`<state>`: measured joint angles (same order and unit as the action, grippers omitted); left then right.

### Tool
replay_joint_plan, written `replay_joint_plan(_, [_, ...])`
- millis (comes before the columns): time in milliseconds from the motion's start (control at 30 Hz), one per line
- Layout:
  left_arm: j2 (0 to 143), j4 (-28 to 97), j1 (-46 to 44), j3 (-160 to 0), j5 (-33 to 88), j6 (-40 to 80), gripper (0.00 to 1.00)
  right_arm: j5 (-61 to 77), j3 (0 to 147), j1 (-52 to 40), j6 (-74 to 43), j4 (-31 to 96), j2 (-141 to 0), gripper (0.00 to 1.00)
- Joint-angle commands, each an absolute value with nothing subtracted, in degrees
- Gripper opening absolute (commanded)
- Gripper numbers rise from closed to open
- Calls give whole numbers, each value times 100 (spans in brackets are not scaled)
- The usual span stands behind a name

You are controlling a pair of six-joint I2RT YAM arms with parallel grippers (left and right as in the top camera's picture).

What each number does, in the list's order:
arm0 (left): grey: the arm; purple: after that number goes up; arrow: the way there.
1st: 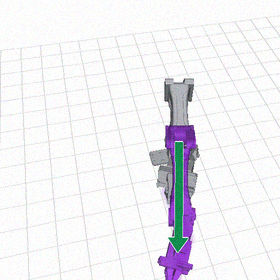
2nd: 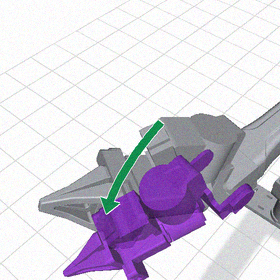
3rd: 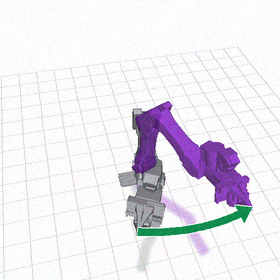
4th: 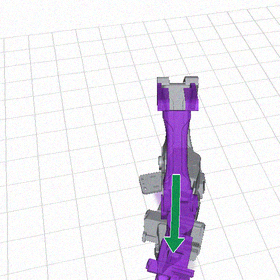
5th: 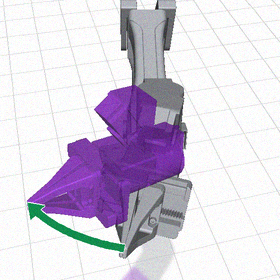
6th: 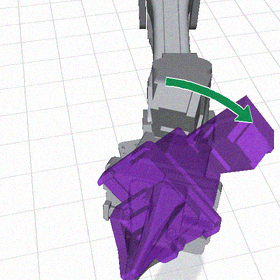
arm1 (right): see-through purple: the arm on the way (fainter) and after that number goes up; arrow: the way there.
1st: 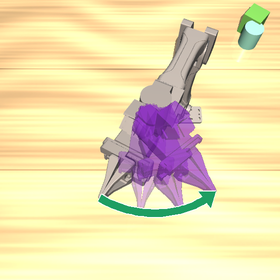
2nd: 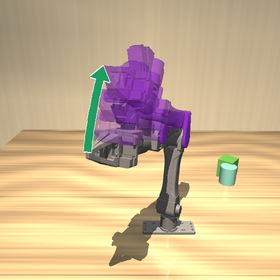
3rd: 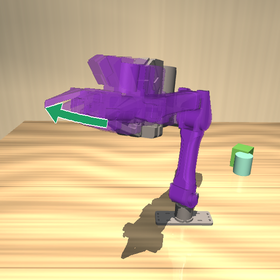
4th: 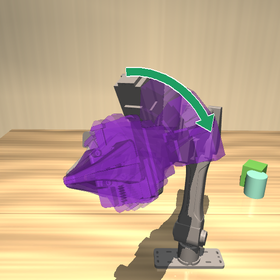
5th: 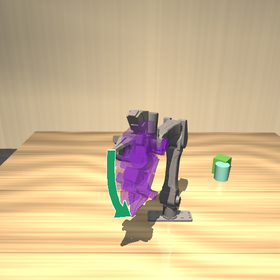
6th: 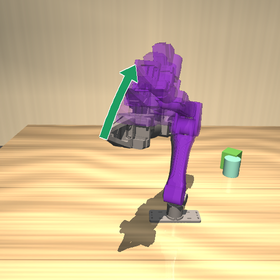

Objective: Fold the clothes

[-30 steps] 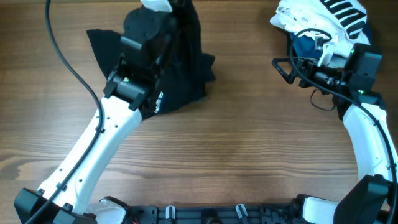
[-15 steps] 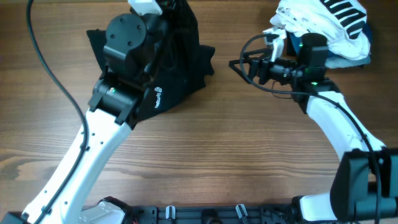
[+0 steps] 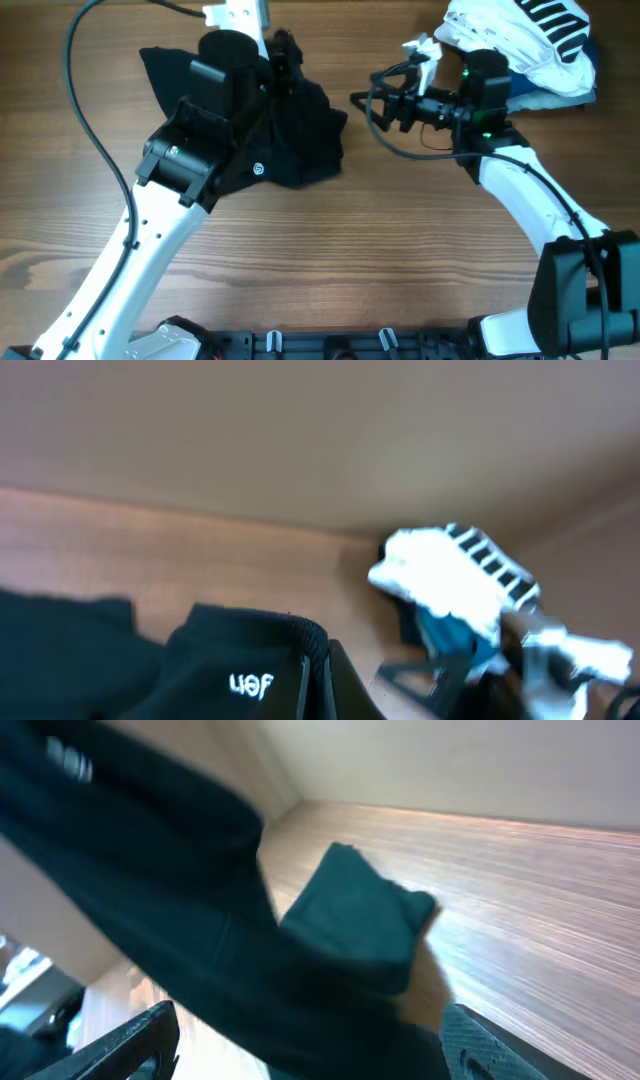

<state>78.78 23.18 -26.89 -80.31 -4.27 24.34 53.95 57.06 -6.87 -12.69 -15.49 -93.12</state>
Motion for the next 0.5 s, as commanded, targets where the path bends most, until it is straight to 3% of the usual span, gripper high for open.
replay_joint_plan(0, [7878, 1865, -2672, -8093, -237, 2311, 4, 5474, 5774, -152, -1570, -1551, -9236, 84])
replay_joint_plan(233, [7832, -1028, -2620, -8331, -239, 2298, 4, 5531, 5771, 185, -1354, -764, -9242, 84])
replay_joint_plan(467, [7832, -1883, -2620, -8807, -257, 2296, 4, 5210, 5763, -506, -1525, -711, -9533, 85])
